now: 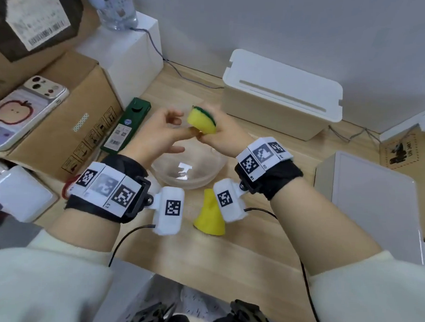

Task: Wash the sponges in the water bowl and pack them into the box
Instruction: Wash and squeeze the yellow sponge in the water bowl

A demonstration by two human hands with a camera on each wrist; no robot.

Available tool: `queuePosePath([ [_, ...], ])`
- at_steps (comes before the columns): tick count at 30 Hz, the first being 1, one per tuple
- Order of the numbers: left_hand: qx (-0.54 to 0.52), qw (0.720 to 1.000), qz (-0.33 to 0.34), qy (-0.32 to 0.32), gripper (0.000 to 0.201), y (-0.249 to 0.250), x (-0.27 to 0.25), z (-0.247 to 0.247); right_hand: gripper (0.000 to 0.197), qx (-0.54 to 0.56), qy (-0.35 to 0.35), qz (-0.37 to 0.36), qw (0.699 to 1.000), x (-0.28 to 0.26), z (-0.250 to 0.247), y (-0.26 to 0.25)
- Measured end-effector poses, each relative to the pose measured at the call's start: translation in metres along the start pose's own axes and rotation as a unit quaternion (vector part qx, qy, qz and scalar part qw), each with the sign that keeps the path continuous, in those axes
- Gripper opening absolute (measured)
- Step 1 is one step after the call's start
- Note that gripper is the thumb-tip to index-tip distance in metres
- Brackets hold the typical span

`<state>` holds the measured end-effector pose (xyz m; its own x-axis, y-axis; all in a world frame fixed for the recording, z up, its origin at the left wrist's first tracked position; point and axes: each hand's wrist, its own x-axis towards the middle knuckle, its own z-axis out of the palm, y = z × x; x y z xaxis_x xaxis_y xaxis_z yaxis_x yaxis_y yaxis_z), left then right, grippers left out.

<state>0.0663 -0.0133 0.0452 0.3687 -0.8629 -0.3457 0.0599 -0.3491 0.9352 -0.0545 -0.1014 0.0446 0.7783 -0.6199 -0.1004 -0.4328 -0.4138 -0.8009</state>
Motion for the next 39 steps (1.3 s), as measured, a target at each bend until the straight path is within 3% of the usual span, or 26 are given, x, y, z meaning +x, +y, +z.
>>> queuePosePath([
  [2, -0.005, 0.999, 0.019, 0.029, 0.046, -0.001, 0.006, -0.012, 0.022, -0.055, -0.006, 0.008, 0.998, 0.01, 0.004, 0.0],
  [3, -0.008, 0.999, 0.025, 0.029, 0.041, -0.001, 0.009, -0.017, 0.021, -0.069, 0.008, 0.034, 0.997, 0.013, 0.006, 0.0],
  [8, -0.002, 0.999, 0.014, 0.036, 0.017, -0.012, 0.017, -0.029, 0.057, -0.053, 0.105, 0.102, 0.988, 0.035, 0.023, 0.002],
  [10, 0.047, 0.998, 0.011, 0.035, 0.022, -0.024, 0.018, -0.031, 0.054, -0.049, 0.112, 0.112, 0.986, 0.042, 0.028, 0.002],
  [13, 0.116, 0.986, 0.01, 0.117, 0.028, -0.044, 0.015, -0.044, 0.04, -0.015, 0.132, 0.134, 0.982, 0.049, 0.033, 0.006],
  [16, 0.117, 0.967, -0.058, 0.219, 0.035, -0.078, 0.002, -0.064, 0.039, 0.015, 0.141, 0.153, 0.978, 0.049, 0.037, 0.011],
  [18, 0.15, 0.963, -0.129, 0.185, 0.055, -0.105, -0.004, -0.069, 0.041, 0.03, 0.144, 0.156, 0.977, 0.047, 0.038, 0.012],
  [20, 0.272, 0.937, -0.198, 0.092, 0.081, -0.129, -0.006, -0.065, 0.041, 0.043, 0.151, 0.153, 0.976, 0.047, 0.04, 0.013],
  [22, 0.36, 0.907, -0.207, 0.065, 0.094, -0.144, -0.005, -0.058, 0.04, 0.051, 0.159, 0.156, 0.974, 0.047, 0.043, 0.012],
  [32, 0.405, 0.893, -0.161, 0.109, 0.091, -0.156, -0.001, -0.052, 0.044, 0.124, 0.19, 0.188, 0.956, 0.044, 0.049, 0.018],
  [39, 0.407, 0.895, -0.146, 0.111, 0.093, -0.162, -0.001, -0.051, 0.06, 0.184, 0.134, 0.228, 0.947, 0.043, 0.049, 0.014],
])
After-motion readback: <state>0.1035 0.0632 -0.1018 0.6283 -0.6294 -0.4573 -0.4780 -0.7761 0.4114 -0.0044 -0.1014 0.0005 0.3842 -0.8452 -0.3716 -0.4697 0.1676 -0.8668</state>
